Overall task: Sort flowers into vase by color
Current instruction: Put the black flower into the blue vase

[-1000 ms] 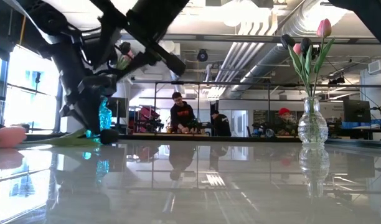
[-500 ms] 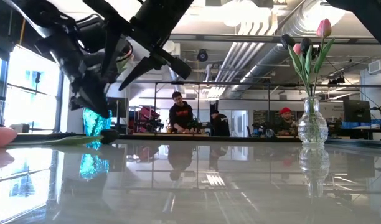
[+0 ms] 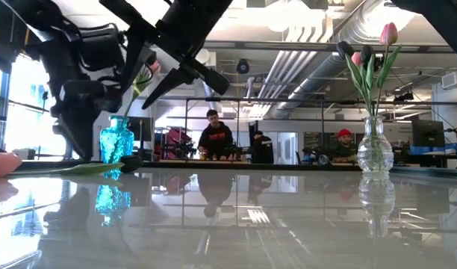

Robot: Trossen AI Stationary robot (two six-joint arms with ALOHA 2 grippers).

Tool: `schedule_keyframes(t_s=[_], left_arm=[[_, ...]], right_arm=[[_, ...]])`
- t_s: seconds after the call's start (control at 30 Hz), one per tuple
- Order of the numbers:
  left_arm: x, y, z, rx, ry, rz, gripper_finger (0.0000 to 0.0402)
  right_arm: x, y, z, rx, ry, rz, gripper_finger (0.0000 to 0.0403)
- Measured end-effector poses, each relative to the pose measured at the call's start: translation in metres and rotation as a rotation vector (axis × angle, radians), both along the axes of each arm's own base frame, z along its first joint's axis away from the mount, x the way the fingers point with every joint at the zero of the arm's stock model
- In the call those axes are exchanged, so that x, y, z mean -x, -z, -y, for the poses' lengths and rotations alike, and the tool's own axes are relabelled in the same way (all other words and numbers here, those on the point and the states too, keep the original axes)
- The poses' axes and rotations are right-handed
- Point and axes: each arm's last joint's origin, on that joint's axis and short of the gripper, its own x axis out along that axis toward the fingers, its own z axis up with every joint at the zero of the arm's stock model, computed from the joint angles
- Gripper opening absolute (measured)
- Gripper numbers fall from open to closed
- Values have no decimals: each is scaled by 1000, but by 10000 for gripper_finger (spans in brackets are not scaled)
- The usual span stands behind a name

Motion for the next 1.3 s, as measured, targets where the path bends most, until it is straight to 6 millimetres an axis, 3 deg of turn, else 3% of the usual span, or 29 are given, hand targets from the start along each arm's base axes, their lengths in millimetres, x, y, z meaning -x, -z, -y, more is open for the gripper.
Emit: schedule_keyframes(t_s=[0.23, 0.53, 0.9, 1.07, 1.3], left_arm=[[9, 14, 17, -28, -78, -109, 123], [15, 29, 21, -99, -103, -157, 122], [11, 28, 25, -148, -71, -116, 8], [9, 21, 26, -139, -67, -54, 8], [-2, -13, 26, -117, -47, 187, 1]], right_arm=[[0, 0, 0, -2, 3, 2, 145], [-1, -1, 0, 4, 9, 9, 145], [-2, -1, 5, 21, 4, 20, 145], [-3, -1, 7, 10, -4, 18, 145], [-3, -1, 7, 11, -14, 16, 145]])
